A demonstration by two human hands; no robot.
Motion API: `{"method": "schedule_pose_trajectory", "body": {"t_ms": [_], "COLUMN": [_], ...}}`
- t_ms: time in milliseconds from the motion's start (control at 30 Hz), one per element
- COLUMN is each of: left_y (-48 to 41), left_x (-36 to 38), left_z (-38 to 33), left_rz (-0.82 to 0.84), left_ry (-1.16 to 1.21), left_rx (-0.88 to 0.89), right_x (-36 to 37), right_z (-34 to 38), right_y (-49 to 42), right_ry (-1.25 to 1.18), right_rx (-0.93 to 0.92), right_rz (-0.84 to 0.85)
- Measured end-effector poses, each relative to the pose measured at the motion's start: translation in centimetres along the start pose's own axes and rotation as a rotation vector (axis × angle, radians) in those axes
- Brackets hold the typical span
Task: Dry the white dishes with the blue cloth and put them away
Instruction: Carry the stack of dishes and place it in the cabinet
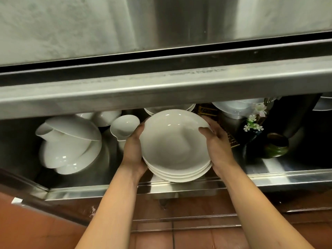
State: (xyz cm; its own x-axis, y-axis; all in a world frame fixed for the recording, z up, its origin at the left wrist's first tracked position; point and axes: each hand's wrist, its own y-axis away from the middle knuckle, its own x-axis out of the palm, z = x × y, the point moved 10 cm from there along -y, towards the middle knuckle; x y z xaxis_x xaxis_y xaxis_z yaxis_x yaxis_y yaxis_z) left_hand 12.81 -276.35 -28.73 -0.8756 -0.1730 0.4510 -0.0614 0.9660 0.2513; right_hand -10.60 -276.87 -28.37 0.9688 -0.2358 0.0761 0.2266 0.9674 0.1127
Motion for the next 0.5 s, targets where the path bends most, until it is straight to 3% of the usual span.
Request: {"method": "schedule_pose_trajectory", "body": {"t_ms": [167,267,400,500], "left_y": [2.0,5.2,11.6,18.4], "left_x": [-2.8,-2.7,-2.6,-3.7], "left_z": [-3.6,-7.3,-10.9,-12.5], "left_rz": [-0.318,-0.289,-0.220,-0.259], "left_ry": [-0.119,-0.216,-0.252,-0.310], "left_rx": [0.240,0.508,0.755,0.898], "right_x": [-0.9,-0.8,2.2,4.8], "right_z": [4.3,8.2,11.4,12.0], "right_y": [0.8,2.9,7.2,10.6], "right_ry": [0.196,0.126,0.012,0.004], "right_rx": [-0.289,-0.486,-0.612,-0.650], "right_rz": [-0.050,-0.031,0.161,0.320]}}
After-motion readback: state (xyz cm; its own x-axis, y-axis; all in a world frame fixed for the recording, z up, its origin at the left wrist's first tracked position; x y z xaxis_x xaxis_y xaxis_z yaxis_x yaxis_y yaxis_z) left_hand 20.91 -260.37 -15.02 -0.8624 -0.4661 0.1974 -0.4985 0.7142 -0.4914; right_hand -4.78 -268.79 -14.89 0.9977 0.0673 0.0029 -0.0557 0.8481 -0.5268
